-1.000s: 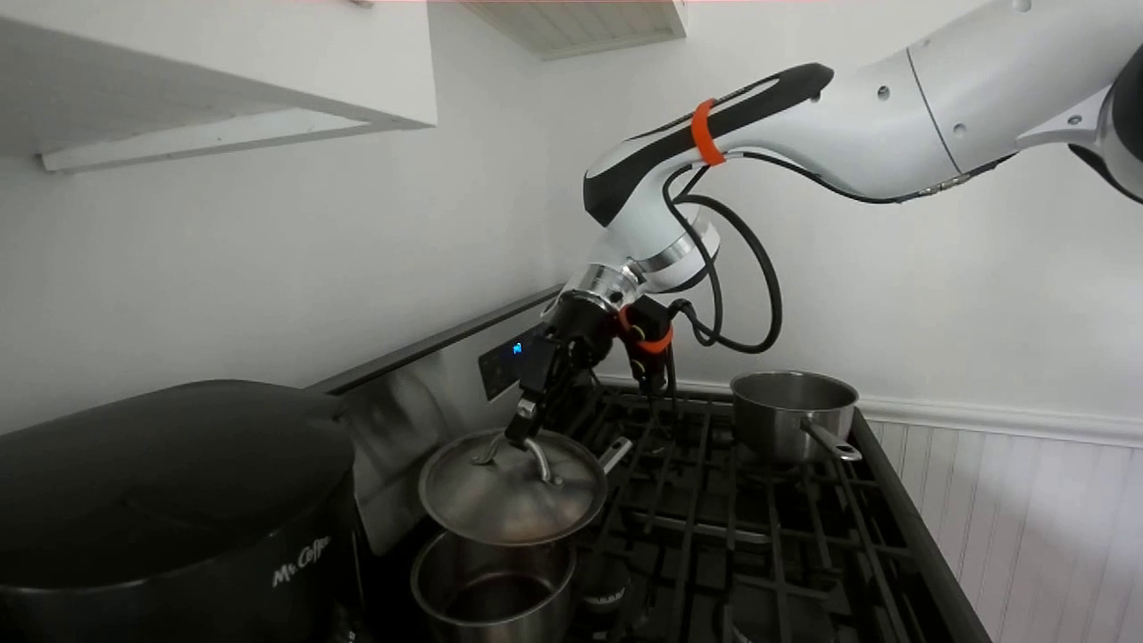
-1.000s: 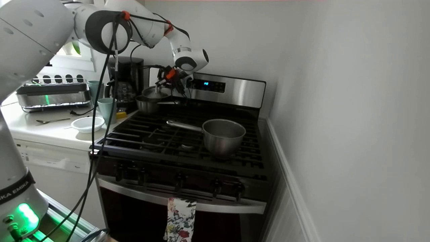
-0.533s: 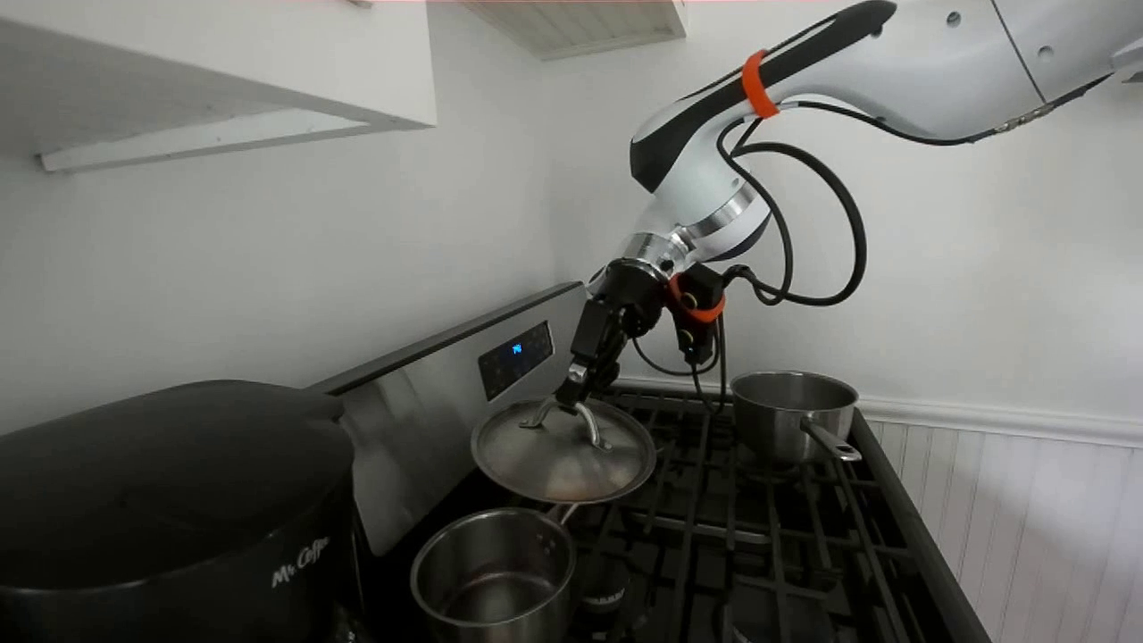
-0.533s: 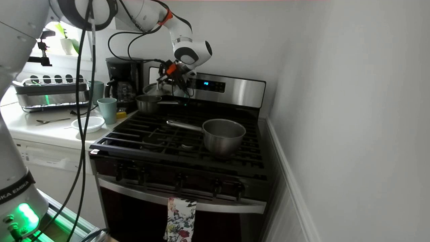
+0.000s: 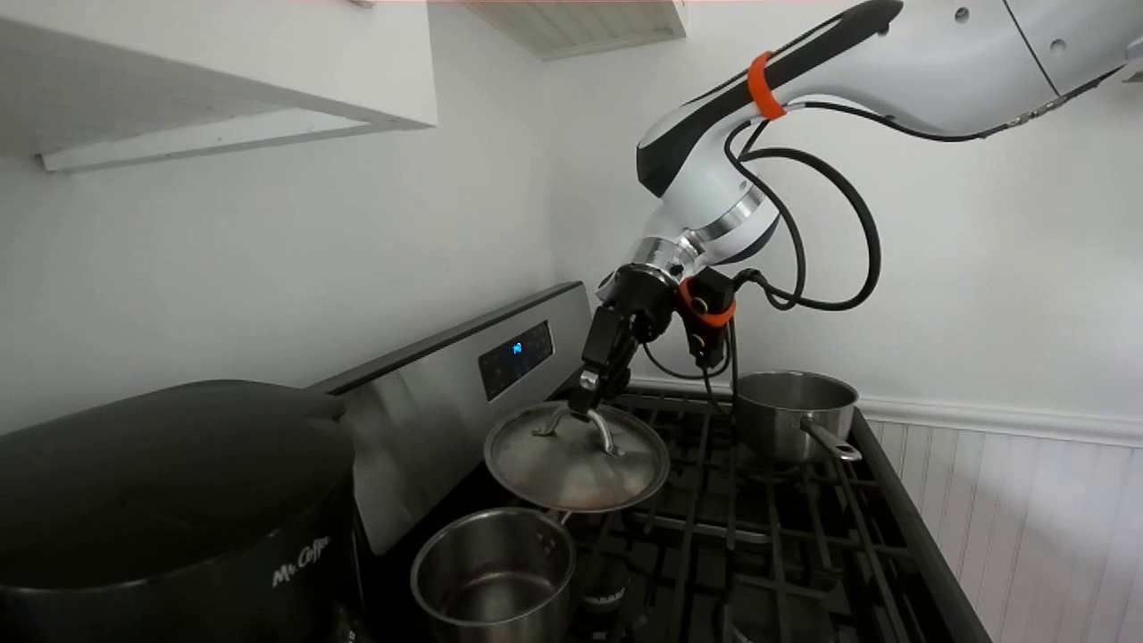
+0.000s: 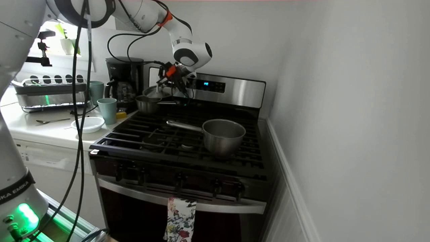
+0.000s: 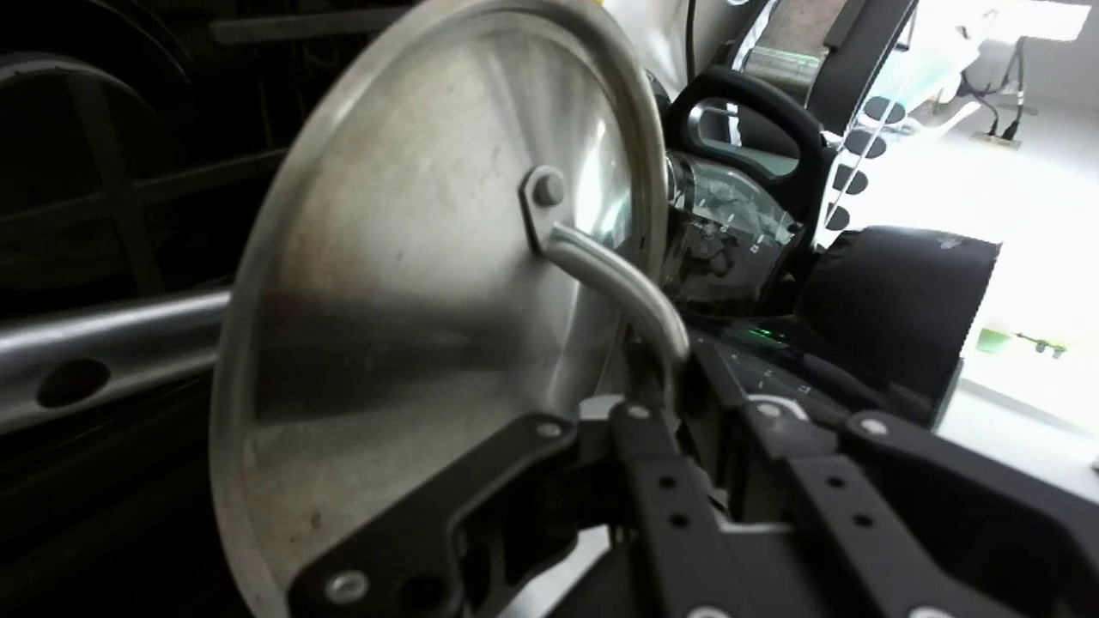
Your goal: Move the open pot to the back right plate of the stove then place the lid on it
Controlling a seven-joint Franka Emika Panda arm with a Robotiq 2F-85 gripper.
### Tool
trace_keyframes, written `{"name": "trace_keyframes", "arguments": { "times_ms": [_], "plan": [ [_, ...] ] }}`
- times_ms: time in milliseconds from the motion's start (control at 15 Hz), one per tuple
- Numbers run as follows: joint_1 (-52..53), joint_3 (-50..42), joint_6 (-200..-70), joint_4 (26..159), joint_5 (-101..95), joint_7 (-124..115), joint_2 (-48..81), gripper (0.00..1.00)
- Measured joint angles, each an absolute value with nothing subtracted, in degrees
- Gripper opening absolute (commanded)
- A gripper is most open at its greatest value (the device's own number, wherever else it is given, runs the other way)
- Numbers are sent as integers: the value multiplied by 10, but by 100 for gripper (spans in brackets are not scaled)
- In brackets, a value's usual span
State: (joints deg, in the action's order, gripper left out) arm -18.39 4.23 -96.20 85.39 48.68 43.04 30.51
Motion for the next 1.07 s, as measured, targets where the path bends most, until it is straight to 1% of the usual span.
{"name": "trace_keyframes", "arguments": {
  "times_ms": [333,933,1000,1067],
  "plan": [
    [-197,-4,-962,890,501,436,294,4],
    [-223,-71,-972,989,616,494,230,4],
    [-224,-81,-975,1003,626,494,222,15],
    [-224,-91,-979,1018,636,494,213,15]
  ]
}}
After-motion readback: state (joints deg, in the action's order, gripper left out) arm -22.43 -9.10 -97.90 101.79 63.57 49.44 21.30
